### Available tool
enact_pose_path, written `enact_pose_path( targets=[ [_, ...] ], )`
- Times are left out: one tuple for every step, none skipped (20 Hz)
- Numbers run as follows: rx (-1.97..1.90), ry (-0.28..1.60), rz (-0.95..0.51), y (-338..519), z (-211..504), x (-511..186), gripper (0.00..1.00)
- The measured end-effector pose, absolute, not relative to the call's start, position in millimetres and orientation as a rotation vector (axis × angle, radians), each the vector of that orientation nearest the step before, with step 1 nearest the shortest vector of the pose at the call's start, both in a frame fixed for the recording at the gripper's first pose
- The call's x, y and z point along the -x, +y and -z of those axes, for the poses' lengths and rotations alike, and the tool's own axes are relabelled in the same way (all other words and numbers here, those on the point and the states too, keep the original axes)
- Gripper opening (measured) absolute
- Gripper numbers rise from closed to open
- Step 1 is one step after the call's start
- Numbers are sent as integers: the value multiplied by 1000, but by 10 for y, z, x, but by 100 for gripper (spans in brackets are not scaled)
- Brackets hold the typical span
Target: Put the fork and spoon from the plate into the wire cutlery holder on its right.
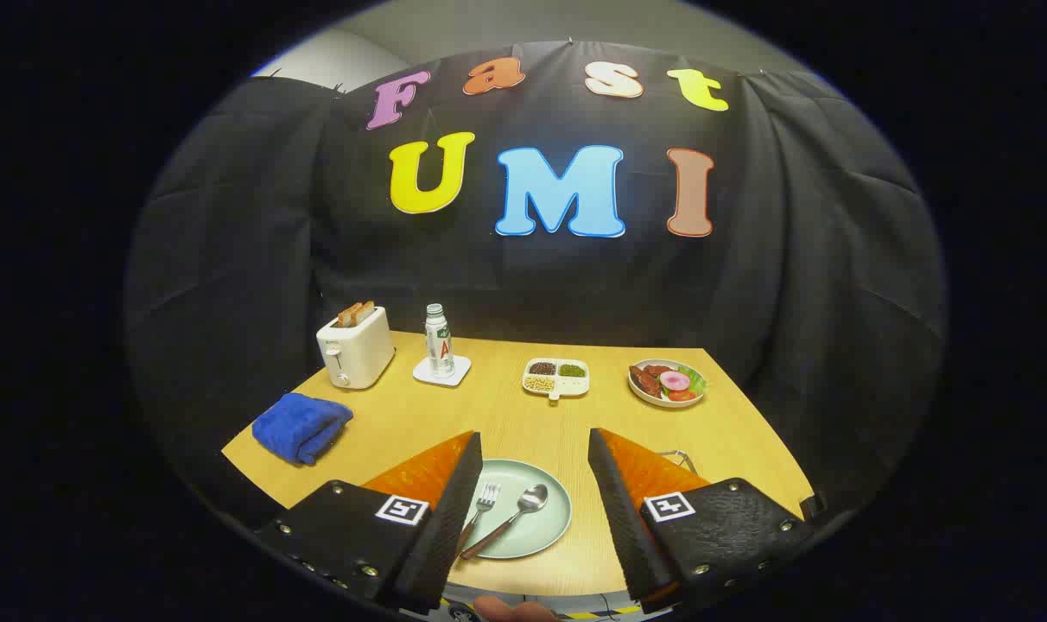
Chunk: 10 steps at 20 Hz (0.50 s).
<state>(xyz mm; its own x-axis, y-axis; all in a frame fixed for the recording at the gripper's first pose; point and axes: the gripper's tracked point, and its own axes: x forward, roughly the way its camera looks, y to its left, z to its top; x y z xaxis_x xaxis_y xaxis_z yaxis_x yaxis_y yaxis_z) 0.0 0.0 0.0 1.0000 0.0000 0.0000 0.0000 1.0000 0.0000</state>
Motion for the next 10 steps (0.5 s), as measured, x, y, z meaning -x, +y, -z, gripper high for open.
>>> enact_pose_path(
  targets=[
    [1, -6, 11, -17, -3, -6, 76],
    [4, -11, 12, -5, -21, -15, 76],
    [10, -6, 5, 42, 15, -26, 76],
    [17, 7, 3, 62, 58, -39, 76],
    [24, 23, -2, 76, 113, -51, 76],
    [29, 35, -8, 96, 146, -53, 76],
    [32, 43, -11, 100, 171, -63, 76],
    [34, 50, -9, 97, 188, -77, 76],
    [35, 61, -9, 97, 229, -92, 76],
    [34, 72, -12, 105, 256, -98, 76]
  ],
)
